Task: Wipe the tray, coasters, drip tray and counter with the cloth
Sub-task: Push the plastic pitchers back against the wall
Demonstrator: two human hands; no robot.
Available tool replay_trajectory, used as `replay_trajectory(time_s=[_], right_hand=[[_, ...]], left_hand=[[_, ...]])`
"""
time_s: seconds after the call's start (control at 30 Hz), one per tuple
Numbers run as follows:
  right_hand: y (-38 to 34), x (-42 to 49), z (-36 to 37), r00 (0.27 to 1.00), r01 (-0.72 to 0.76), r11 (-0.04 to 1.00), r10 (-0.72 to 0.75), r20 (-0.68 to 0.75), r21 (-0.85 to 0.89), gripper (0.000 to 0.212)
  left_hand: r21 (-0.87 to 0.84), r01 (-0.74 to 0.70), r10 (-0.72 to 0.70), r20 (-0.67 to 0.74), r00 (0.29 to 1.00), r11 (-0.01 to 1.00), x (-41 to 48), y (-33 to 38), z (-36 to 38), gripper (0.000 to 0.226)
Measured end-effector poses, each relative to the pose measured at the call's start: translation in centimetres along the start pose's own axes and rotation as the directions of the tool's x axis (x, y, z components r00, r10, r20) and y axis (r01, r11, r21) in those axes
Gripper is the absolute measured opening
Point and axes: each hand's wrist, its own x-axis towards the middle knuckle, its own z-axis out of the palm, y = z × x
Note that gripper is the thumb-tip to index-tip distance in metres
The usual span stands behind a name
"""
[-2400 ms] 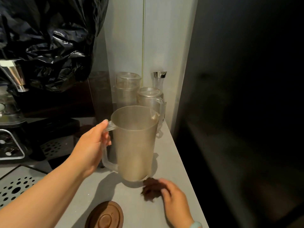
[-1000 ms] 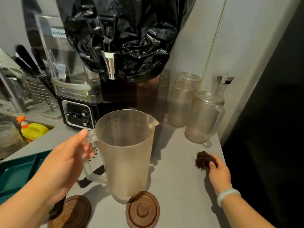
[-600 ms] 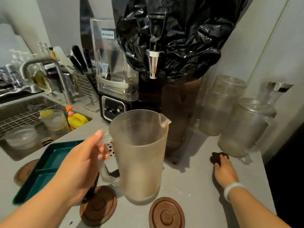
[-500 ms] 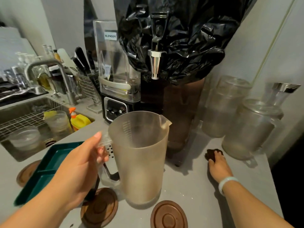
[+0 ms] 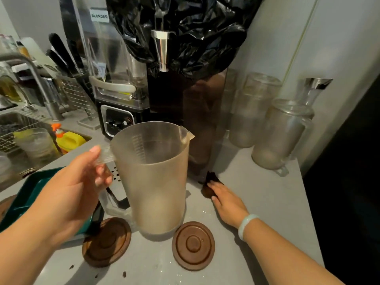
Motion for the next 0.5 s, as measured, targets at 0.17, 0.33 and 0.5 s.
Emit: replay_trajectory(time_s=[0.17,0.33,0.5], right_hand=[[-2.3,-6.2,1.1,0.998,0.068,0.992,-0.069,0.004,0.108,0.043],[-2.5,-9.3,0.4,0.96,-0.141,0.759,0.262,-0.101,0.635,0.041],[3.2,-9.1,-3.2,0.616,-0.217,0.7,0.639,-0.461,0.681,0.033]], left_hand=[[-0.011,-0.012,0.012,0.04,0.999,1.0,0.1,0.3,0.2,0.036],[0.023,0.0,-0.001,0.05,0.999,1.0,0.9,0.6,0.4,0.044],[0.115,0.027,-0.042,0.133,0.99,0.993,2.4,0.4,-1.1,0.053]])
